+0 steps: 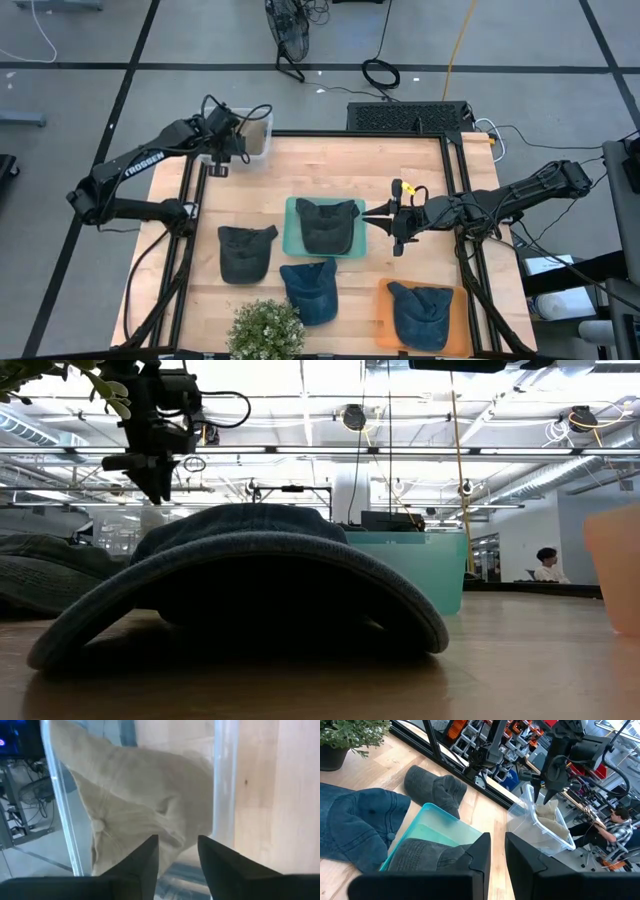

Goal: Pick & Place hat
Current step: Put the blue cap into the orange bin

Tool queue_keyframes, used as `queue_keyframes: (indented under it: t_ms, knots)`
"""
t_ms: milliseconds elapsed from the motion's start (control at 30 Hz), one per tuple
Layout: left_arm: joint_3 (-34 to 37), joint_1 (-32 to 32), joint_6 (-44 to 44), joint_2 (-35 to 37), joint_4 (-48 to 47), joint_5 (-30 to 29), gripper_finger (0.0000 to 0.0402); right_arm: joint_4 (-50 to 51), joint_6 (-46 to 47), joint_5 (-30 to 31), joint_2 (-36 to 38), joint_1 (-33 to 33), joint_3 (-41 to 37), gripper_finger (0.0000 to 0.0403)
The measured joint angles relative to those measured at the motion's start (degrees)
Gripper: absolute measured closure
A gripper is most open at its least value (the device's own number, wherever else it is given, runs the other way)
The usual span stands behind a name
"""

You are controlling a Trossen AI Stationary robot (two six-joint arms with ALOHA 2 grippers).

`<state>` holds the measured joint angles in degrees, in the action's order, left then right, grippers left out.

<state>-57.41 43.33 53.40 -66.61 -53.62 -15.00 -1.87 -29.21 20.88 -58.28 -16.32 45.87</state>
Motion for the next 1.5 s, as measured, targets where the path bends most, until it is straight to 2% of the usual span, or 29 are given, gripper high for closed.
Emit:
queue_keyframes:
  t_ms: [267,667,900,1100,1267,1367,1500]
  knots:
    - [0.0,-0.7,-1.1,0.0,0.4,0.0,0.0235,0.0,0.0,0.0,0.0,0.0,0.0,0.0360]
    - [0.0,-2.4,-4.6,0.0,0.3,0.0,0.0274,0.0,0.0,0.0,0.0,0.0,0.0,0.0360]
    - [-0.1,-8.2,-10.2,1.1,0.3,-0.4,0.0292,0.0,0.0,0.0,0.0,0.0,0.0,0.0360]
    - [-1.8,-14.5,-21.7,5.3,1.3,-0.5,0.0309,0.0,0.0,0.0,0.0,0.0,0.0,0.0360]
    - [-4.3,-19.4,-35.2,10.1,1.4,-0.3,0.0324,0.0,0.0,0.0,0.0,0.0,0.0,0.0360]
    - [-5.2,-22.8,-44.4,12.7,1.4,2.6,0.0336,0.0,0.0,0.0,0.0,0.0,0.0,0.0360]
    - [-5.2,-28.3,-49.5,15.7,3.2,9.1,0.0354,-0.2,0.0,-0.1,0.0,0.0,0.0,0.0360]
